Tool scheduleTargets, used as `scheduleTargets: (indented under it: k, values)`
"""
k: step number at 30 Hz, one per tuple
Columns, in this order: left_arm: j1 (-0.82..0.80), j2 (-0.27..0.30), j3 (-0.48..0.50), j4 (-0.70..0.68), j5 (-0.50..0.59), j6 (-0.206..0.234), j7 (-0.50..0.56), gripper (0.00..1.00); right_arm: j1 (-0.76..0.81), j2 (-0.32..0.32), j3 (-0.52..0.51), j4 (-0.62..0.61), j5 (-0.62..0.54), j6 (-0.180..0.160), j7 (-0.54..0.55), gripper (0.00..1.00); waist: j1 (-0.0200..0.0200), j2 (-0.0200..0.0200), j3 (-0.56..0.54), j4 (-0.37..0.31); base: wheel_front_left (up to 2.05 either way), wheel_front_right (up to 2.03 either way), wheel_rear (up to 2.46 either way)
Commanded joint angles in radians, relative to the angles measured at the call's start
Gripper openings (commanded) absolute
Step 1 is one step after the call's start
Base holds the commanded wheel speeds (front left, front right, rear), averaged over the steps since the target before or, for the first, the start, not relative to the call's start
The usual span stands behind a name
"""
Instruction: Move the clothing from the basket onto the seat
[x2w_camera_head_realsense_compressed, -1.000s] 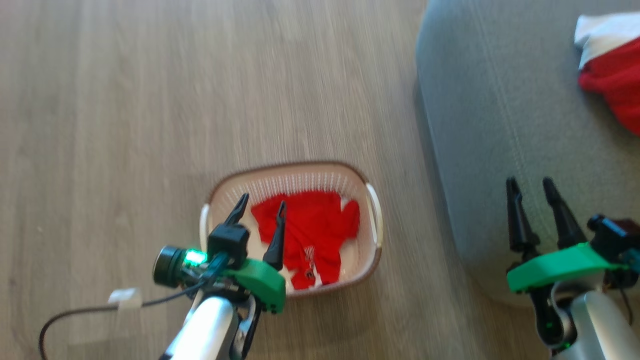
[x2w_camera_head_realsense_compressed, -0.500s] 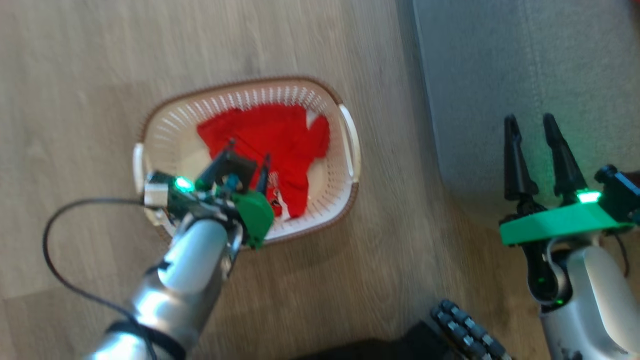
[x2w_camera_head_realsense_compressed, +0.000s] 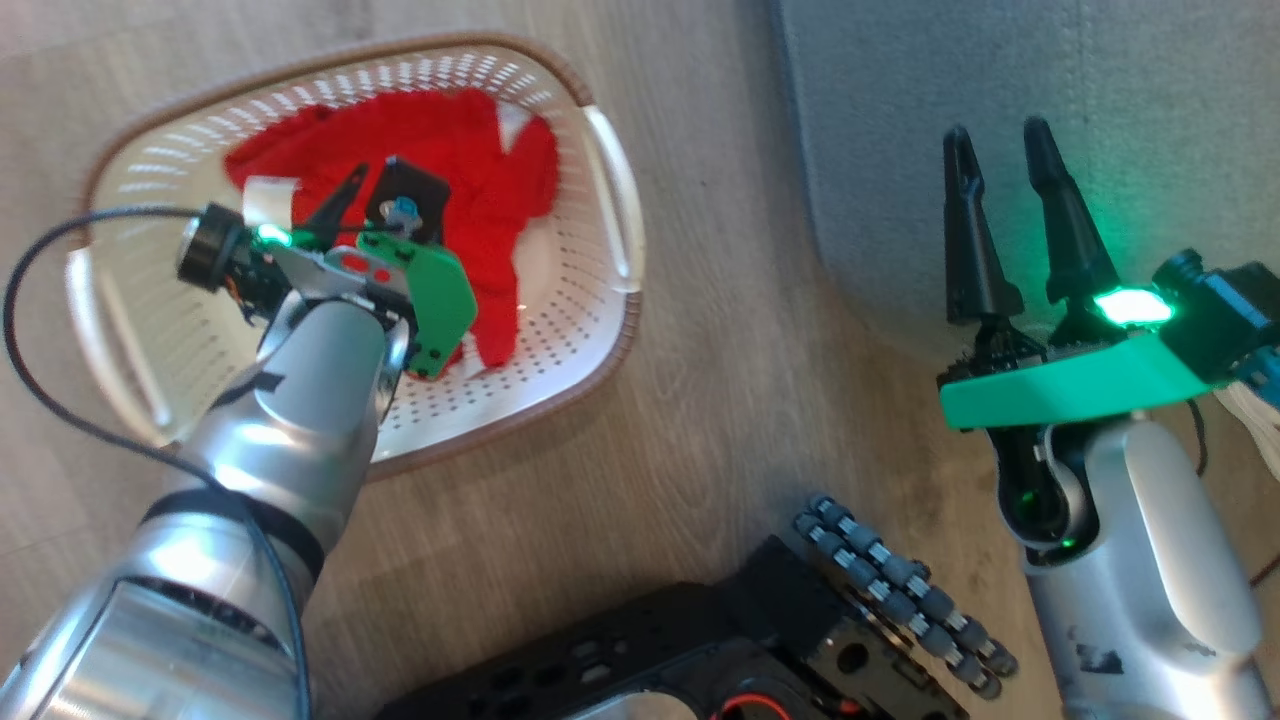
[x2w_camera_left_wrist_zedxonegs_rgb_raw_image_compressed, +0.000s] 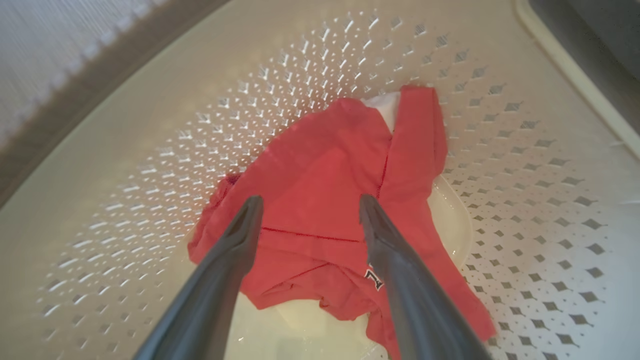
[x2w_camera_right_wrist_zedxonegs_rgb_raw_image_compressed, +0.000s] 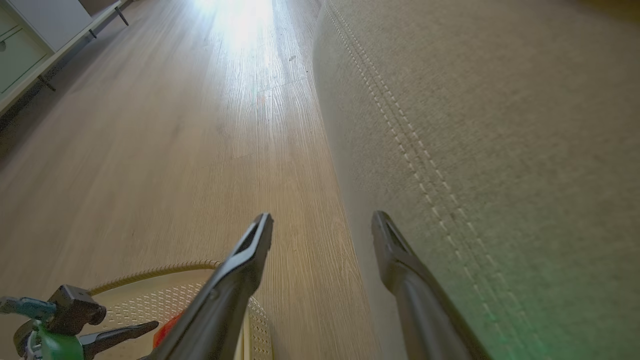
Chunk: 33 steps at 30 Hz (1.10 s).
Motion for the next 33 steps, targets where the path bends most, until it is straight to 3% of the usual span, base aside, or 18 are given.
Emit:
scheduleTargets:
  k: [1,15,33]
  values:
    - [-0.003,0.007,0.001,0.007,0.006,0.0,0.03,1.0,0.025,0.009,0.022,-0.037,0.021,0.007,-0.009,1.0,-0.0002,0.0001,0.039,-0.043,0.0,0.0,0.0]
    - [-0.06,0.042,-0.06,0.036,0.04,0.01,0.207,1.0,0.054,0.026,0.012,-0.121,0.003,0.007,-0.009,1.0,-0.0002,0.0001,0.09,-0.054,0.0,0.0,0.0]
    - [-0.106,0.051,-0.094,0.037,0.037,0.052,0.295,1.0,0.045,0.029,0.02,-0.136,-0.028,0.007,-0.009,1.0,-0.0002,0.0001,0.156,-0.011,0.0,0.0,0.0]
